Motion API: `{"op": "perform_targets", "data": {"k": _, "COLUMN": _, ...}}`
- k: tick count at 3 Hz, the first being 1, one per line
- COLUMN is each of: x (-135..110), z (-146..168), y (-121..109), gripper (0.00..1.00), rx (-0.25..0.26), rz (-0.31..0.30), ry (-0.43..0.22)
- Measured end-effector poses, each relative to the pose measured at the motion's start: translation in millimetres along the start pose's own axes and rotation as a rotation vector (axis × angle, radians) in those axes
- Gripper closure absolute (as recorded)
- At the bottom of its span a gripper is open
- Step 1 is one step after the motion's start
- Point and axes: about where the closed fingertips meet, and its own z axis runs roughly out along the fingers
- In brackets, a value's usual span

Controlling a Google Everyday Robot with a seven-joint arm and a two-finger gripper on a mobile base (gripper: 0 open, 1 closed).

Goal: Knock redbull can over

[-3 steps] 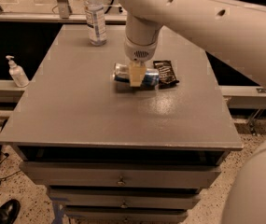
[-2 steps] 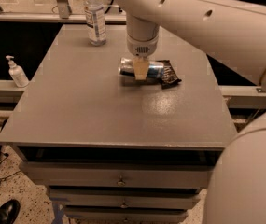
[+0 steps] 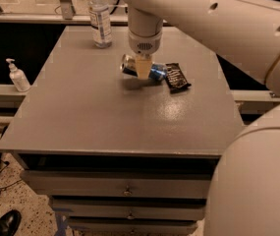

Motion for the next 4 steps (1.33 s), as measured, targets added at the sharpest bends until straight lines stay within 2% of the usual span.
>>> {"op": "perform_targets", "data": {"k": 1, "x": -16.6, "z": -4.9, "y": 15.9, "gripper": 0.00, "rx": -0.042, "rz": -0.012, "ry": -0.047}}
{"op": "perform_targets", "data": {"k": 2, "x": -30.9, "z": -17.2, "y": 34.9, "gripper": 0.00, "rx": -0.084, "rz": -0.009, "ry": -0.124}}
{"op": "perform_targets", "data": {"k": 3, "x": -24.9, "z": -38.4, "y": 45.9, "gripper": 0.00, "rx": -0.115, "rz": 0.027, "ry": -0.236}}
{"op": "perform_targets", "data": {"k": 4, "x": 10.2, "z": -65.0, "y": 51.1, "gripper": 0.00, "rx": -0.127, "rz": 0.099, "ry": -0.370}}
